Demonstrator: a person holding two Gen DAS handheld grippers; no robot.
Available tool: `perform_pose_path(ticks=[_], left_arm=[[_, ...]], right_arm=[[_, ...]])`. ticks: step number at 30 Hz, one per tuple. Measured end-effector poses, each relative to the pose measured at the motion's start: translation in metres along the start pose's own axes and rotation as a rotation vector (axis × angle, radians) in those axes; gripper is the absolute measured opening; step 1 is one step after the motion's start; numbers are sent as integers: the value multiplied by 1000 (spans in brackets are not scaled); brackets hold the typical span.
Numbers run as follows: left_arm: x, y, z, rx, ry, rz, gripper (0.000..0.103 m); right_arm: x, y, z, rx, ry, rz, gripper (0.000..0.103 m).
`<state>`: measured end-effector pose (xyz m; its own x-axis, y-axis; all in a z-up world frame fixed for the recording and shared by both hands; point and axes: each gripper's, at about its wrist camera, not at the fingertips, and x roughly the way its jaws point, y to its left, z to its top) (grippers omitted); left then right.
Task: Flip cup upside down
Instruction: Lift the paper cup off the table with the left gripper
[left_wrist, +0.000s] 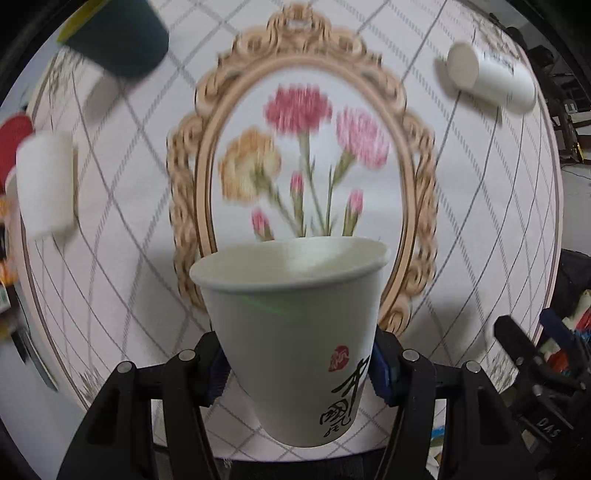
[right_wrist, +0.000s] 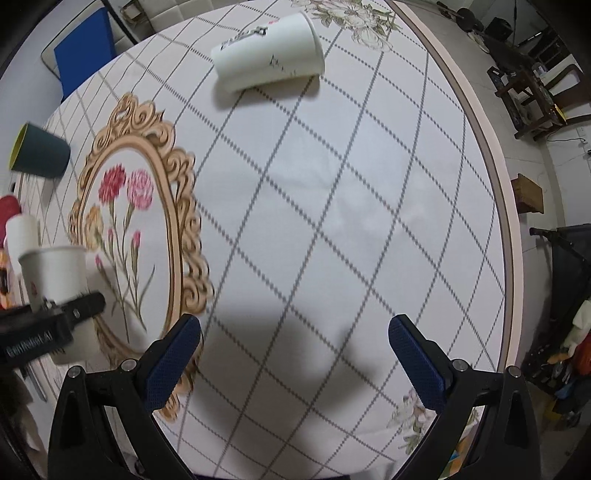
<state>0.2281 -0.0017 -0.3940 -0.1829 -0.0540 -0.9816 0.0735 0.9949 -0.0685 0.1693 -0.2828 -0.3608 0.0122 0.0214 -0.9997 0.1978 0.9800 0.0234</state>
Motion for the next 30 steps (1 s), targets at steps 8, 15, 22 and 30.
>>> perform_pose_path(ticks=[8, 15, 22, 30], left_arm=[[40, -8, -16, 16, 35, 25, 59], [49, 2, -27, 10, 13, 45, 60], [64, -14, -14, 26, 14, 64, 60], [54, -22, -4, 5, -3, 28, 60]], right_arm=[[4, -9, -49, 7, 19, 0, 103], [6, -25, -72, 9, 29, -11, 103], [1, -41, -78, 22, 17, -16, 103], [-2, -45, -65, 33, 5, -17, 103]])
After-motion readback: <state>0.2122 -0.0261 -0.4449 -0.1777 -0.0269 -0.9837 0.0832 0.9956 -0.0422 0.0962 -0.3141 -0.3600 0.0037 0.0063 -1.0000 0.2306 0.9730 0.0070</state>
